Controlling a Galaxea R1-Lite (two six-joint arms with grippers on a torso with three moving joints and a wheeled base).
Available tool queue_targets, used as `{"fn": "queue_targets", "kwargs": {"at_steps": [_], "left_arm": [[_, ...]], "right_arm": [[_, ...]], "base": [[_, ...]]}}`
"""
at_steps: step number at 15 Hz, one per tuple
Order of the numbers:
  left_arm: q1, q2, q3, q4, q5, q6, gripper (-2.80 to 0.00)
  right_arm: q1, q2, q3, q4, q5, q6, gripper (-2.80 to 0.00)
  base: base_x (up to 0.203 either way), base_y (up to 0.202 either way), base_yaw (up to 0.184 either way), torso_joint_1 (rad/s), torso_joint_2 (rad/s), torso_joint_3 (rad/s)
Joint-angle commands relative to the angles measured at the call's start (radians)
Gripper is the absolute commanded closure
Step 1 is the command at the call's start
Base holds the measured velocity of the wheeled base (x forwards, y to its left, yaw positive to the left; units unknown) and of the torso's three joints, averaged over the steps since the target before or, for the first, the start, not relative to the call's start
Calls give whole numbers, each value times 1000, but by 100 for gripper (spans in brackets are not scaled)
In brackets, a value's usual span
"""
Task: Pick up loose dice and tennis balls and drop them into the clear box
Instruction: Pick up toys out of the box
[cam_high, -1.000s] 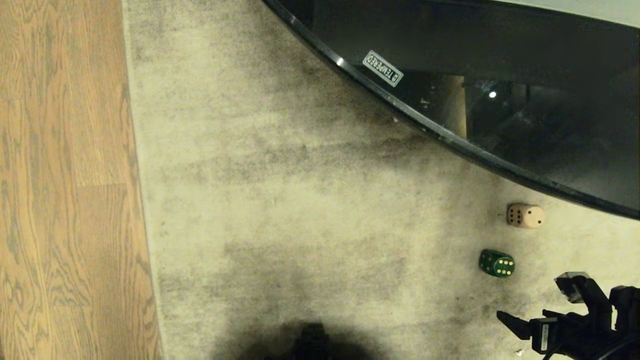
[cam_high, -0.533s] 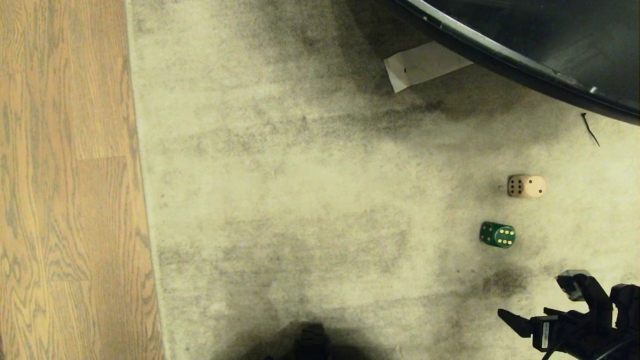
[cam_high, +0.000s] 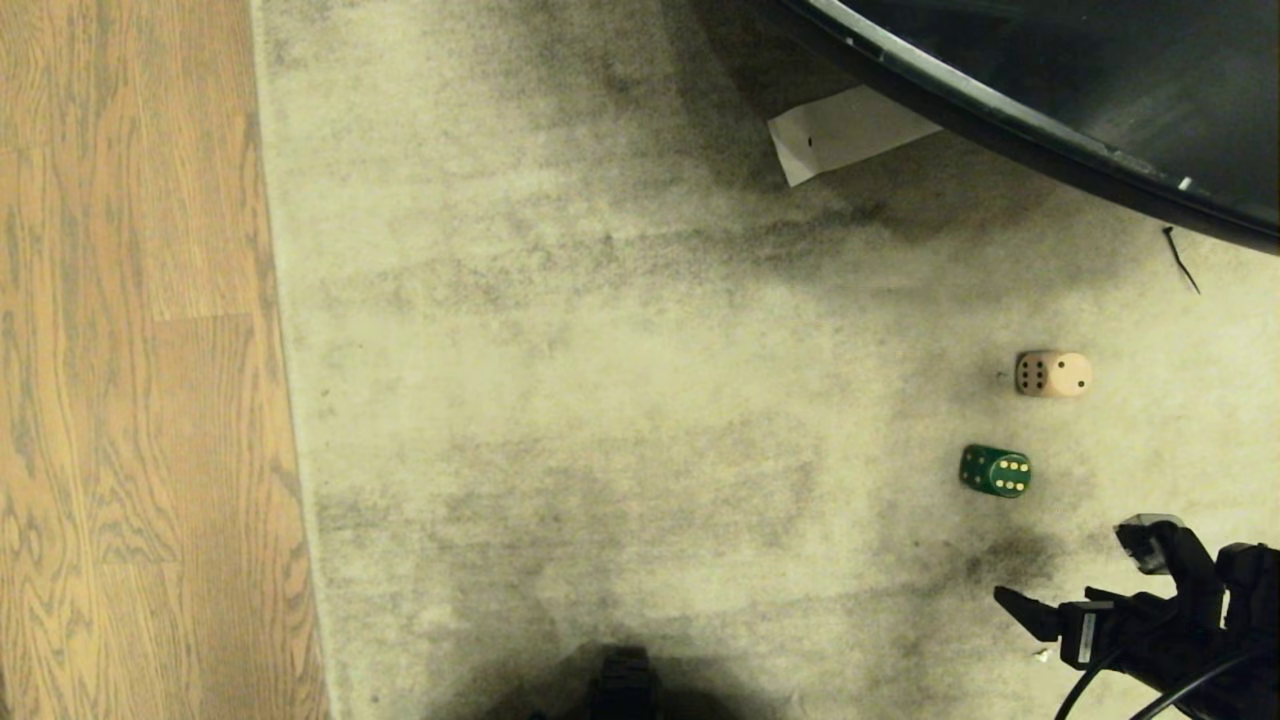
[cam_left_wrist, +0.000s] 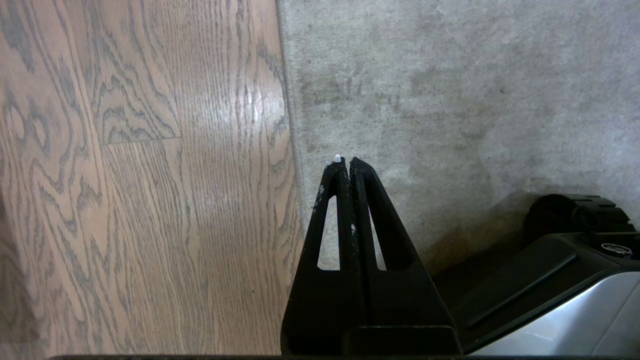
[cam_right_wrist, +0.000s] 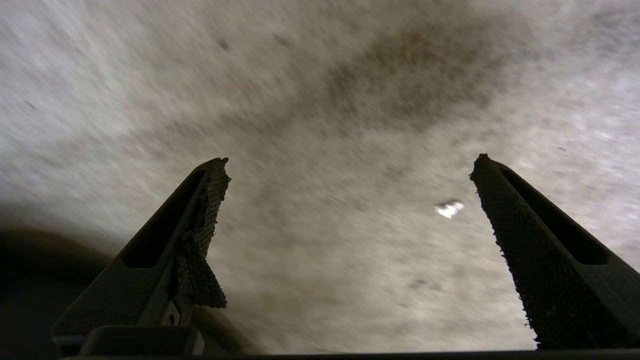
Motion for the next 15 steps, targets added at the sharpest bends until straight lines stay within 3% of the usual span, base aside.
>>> {"fn": "queue_targets", "kwargs": {"at_steps": [1, 4, 7, 15], "left_arm": [[0, 0, 3, 0, 1, 0, 0], [0, 0, 3, 0, 1, 0, 0], [0, 0, 3, 0, 1, 0, 0], [0, 0, 3, 0, 1, 1, 0]], "right_arm": [[8, 13, -3, -59, 2, 11, -280], [23, 32, -14, -115, 3, 31, -280], [56, 35, -54, -137, 1, 101, -280], [67, 75, -154, -137, -24, 100, -280]], "base": [[0, 0, 0, 0, 0, 0], [0, 0, 0, 0, 0, 0], [0, 0, 0, 0, 0, 0], [0, 0, 0, 0, 0, 0]]}}
